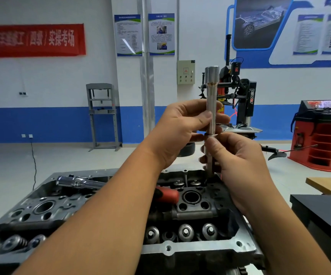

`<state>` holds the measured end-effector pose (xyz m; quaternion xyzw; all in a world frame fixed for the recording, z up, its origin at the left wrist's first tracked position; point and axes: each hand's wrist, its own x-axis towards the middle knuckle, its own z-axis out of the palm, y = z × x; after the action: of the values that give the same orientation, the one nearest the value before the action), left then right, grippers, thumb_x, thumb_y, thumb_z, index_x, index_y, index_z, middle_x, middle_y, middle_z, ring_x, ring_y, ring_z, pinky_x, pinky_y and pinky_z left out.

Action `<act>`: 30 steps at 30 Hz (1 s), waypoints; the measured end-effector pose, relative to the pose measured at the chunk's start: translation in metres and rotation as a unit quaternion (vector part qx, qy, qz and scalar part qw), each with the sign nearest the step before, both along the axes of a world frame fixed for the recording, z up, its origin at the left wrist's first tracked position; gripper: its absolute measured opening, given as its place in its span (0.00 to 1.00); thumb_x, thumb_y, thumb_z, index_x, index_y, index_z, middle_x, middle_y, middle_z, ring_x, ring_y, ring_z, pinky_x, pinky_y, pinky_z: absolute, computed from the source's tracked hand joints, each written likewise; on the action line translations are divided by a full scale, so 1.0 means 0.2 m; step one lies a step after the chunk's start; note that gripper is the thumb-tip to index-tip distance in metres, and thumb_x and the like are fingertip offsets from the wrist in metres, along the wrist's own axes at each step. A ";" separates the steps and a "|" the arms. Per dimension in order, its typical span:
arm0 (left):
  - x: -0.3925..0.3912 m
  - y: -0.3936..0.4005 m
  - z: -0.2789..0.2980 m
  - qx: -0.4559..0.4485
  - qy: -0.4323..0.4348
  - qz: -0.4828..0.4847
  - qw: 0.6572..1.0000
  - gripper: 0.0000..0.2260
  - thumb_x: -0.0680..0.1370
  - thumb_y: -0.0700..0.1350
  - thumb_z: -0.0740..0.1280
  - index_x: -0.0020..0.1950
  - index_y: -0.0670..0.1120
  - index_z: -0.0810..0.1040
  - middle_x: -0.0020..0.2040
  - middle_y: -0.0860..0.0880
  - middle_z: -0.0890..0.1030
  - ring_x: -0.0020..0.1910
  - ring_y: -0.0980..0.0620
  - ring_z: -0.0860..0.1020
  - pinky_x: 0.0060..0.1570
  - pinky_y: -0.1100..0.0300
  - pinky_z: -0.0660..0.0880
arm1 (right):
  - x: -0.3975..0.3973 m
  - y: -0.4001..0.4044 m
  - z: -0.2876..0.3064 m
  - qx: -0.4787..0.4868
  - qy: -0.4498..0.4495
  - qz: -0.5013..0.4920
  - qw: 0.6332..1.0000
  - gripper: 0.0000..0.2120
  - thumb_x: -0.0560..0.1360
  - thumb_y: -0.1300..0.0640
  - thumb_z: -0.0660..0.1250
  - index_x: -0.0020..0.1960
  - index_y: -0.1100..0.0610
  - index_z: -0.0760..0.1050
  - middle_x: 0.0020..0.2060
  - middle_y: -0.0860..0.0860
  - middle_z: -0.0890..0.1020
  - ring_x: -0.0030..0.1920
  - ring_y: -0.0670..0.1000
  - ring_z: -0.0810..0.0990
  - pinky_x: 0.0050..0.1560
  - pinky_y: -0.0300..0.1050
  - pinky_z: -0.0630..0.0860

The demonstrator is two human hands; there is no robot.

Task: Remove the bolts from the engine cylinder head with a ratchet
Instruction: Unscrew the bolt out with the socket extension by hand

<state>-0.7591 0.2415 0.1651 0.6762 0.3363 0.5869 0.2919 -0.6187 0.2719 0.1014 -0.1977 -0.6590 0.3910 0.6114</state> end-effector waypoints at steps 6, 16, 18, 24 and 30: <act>0.01 0.00 0.00 0.043 -0.019 0.039 0.998 0.08 0.77 0.33 0.74 0.55 0.40 0.81 0.44 0.45 0.87 0.41 0.51 0.84 0.45 0.57 0.80 | 0.01 -0.02 0.01 -0.022 0.026 0.032 0.999 0.04 0.74 0.47 0.76 0.44 0.47 0.85 0.37 0.57 0.85 0.37 0.59 0.84 0.37 0.49 0.81; 0.00 0.00 0.00 0.011 0.015 0.005 1.000 0.07 0.85 0.38 0.64 0.58 0.43 0.82 0.47 0.47 0.88 0.49 0.49 0.85 0.55 0.46 0.80 | 0.00 -0.01 0.01 0.005 -0.008 0.016 1.000 0.11 0.83 0.55 0.67 0.47 0.45 0.84 0.40 0.52 0.87 0.37 0.53 0.86 0.39 0.48 0.82; 0.00 0.00 -0.01 0.029 -0.001 0.012 1.000 0.05 0.83 0.36 0.67 0.56 0.42 0.81 0.44 0.48 0.87 0.45 0.51 0.85 0.49 0.54 0.82 | 0.00 -0.02 0.01 0.001 -0.010 0.027 1.000 0.11 0.84 0.54 0.65 0.47 0.45 0.84 0.41 0.53 0.87 0.38 0.53 0.87 0.40 0.49 0.83; 0.02 0.00 -0.01 0.059 -0.046 0.042 0.996 0.08 0.74 0.35 0.76 0.50 0.41 0.81 0.40 0.48 0.86 0.37 0.56 0.84 0.39 0.66 0.78 | 0.01 -0.02 0.01 -0.018 0.034 0.013 0.999 0.09 0.71 0.45 0.76 0.44 0.50 0.84 0.38 0.54 0.87 0.39 0.62 0.85 0.40 0.55 0.83; 0.00 0.01 -0.01 -0.003 0.006 -0.015 1.000 0.08 0.84 0.42 0.65 0.60 0.44 0.81 0.49 0.47 0.87 0.50 0.48 0.84 0.54 0.48 0.79 | 0.01 -0.01 0.00 -0.016 0.008 0.008 1.000 0.08 0.82 0.55 0.69 0.45 0.47 0.84 0.38 0.54 0.86 0.39 0.59 0.86 0.40 0.52 0.81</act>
<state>-0.7593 0.2431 0.1640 0.6838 0.3295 0.5774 0.3007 -0.6171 0.2700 0.1023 -0.1993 -0.6496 0.4076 0.6101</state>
